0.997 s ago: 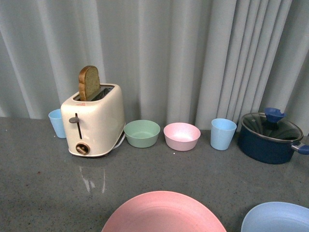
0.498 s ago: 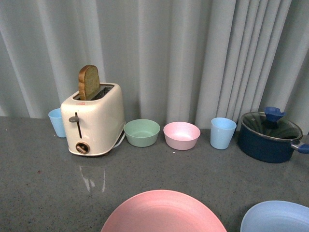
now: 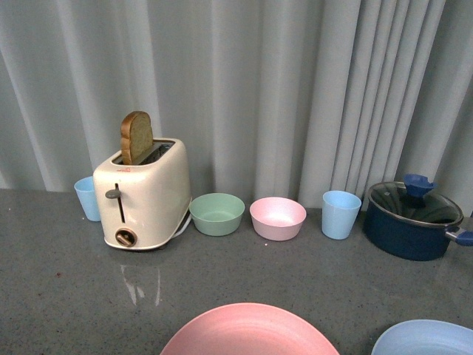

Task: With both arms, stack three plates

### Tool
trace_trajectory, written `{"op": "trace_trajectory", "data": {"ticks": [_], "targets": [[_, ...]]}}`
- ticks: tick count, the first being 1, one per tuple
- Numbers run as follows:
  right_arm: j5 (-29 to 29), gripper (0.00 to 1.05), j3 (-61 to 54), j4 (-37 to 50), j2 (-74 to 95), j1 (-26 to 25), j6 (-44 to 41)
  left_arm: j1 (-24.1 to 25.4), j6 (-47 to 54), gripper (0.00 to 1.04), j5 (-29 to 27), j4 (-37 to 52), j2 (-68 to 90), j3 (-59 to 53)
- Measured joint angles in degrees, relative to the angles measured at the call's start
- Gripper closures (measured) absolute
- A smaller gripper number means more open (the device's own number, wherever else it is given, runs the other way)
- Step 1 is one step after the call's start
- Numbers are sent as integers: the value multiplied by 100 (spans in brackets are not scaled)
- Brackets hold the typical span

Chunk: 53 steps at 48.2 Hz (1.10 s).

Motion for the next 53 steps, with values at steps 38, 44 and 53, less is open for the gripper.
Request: {"op": "trace_trajectory", "data": {"ticks": [38,44,53], "targets": [[0,7,0,0,0,0,0,0,0,101,0,-1792,-1827,-2],[0,7,0,0,0,0,0,0,2,101,2,-2734,-2586,0],[0,7,0,0,0,0,0,0,0,96,2,-2793,-2793,0]]}}
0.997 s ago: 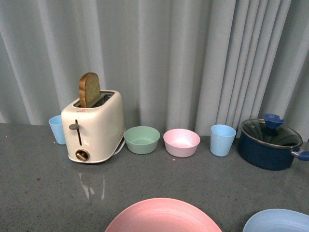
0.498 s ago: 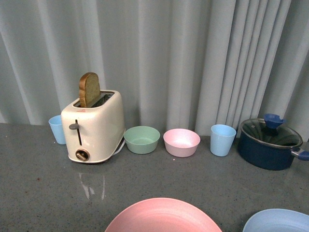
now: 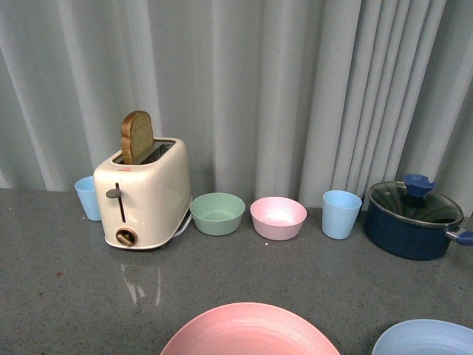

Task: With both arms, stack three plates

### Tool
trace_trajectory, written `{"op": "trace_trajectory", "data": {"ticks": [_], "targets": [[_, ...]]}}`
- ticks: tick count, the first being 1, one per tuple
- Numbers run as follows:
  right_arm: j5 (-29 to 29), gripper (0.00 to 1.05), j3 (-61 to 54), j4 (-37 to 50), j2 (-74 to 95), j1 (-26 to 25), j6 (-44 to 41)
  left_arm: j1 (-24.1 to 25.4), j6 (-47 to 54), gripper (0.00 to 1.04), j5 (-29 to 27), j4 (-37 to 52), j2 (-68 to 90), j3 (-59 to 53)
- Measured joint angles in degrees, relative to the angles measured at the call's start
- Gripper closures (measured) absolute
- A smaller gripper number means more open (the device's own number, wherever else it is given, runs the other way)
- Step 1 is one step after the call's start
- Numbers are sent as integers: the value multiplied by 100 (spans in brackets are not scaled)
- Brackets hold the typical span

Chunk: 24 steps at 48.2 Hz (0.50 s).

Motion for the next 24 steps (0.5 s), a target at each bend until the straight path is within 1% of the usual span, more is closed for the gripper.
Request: {"op": "trace_trajectory", "data": {"ticks": [1,5,10,11,12,13,14,16,19,20,22,23,24], "targets": [[0,7,0,0,0,2,0,0,0,93,0,0,0,0],[0,7,0,0,0,0,0,0,0,71,0,0,0,0],[0,7,0,0,0,0,0,0,0,50,0,-2,0,0],[92,7,17,-70,44,11,79,0,0,47,0,-2,0,0],[245,7,125,-354,164,-9,249,0,0,43,0,-2,0,0],[271,7,286,-669,374,-70,389,0,2,39,0,-2,0,0],[184,7,437,-918,678,-203,658,0,0,36,0,-4,0,0],[-258,7,660,-946,1397,-682,1014,0,0,29,-2,-4,0,0],[-1062,7,911,-404,2485,-1541,1211,0,2,18,2,-4,-7,0],[-1196,7,951,-280,2664,-1685,1213,0,2,16,2,-4,-7,0],[-1681,7,1121,203,3390,-2225,1182,0,2,9,0,-4,-4,0],[-1823,7,1215,435,3742,-2465,1154,0,2,6,0,-4,-4,0],[-2041,7,1311,645,4094,-2675,1086,0,9,5,0,-4,-2,0]]}}
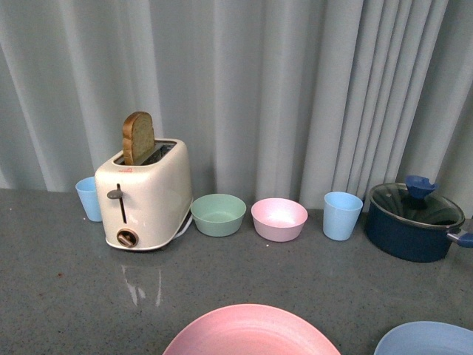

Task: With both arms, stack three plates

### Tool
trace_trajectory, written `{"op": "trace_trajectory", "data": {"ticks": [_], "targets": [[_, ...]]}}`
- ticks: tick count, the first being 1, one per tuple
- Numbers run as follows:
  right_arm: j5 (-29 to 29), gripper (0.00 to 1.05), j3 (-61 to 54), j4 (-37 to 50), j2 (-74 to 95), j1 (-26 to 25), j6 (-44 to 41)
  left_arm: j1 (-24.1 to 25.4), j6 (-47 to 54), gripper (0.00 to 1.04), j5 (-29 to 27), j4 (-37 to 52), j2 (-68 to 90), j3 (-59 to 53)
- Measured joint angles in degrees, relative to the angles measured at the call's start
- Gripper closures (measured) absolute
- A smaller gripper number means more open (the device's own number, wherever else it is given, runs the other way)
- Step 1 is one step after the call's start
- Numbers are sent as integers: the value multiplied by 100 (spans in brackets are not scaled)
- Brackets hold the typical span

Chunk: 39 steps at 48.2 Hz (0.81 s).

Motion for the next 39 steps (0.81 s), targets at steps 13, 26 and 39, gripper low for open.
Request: {"op": "trace_trajectory", "data": {"ticks": [13,26,39], "targets": [[33,7,726,1239,3628,-999,-1749,0,4,7,0,0,-2,0],[103,7,1554,1405,5840,-796,-2608,0,7,7,0,0,-2,0],[114,7,1823,1530,6472,-186,-2297,0,7,7,-2,0,-2,0]]}}
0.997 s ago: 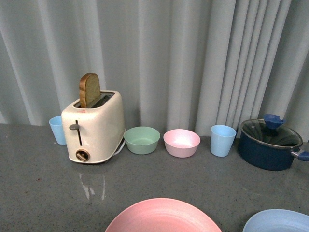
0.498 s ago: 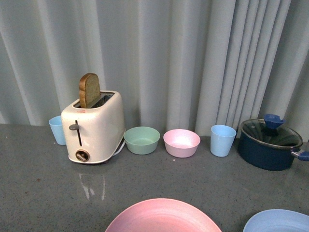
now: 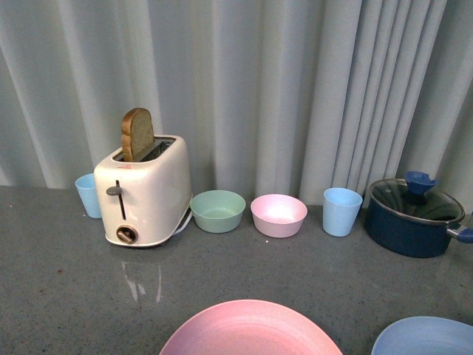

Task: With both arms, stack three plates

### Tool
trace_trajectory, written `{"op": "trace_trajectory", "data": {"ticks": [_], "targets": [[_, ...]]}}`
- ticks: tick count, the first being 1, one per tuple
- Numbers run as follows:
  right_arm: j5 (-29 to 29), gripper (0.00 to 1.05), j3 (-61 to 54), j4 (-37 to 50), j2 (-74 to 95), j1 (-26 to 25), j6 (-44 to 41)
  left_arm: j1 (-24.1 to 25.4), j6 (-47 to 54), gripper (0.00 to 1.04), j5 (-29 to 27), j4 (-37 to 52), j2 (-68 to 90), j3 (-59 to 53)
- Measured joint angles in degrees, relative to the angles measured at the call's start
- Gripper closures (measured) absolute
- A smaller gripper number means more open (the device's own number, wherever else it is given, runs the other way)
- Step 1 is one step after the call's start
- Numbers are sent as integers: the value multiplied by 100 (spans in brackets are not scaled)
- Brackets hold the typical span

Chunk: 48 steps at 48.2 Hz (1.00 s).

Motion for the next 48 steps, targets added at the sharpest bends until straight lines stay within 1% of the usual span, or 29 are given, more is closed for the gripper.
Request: {"op": "trace_trajectory", "data": {"ticks": [12,16,33,38,43,44,48], "targets": [[9,7,160,205,533,468,341,0,0,7,0,0,0,0],[103,7,170,372,706,595,385,0,0,7,0,0,0,0],[90,7,297,503,1088,671,529,0,0,7,0,0,0,0],[116,19,319,503,1119,688,551,0,0,7,0,0,0,0],[120,35,319,514,1134,693,588,0,0,7,0,0,0,0],[118,37,319,518,1139,693,592,0,0,7,0,0,0,0],[31,53,306,632,1154,649,599,0,0,7,0,0,0,0]]}}
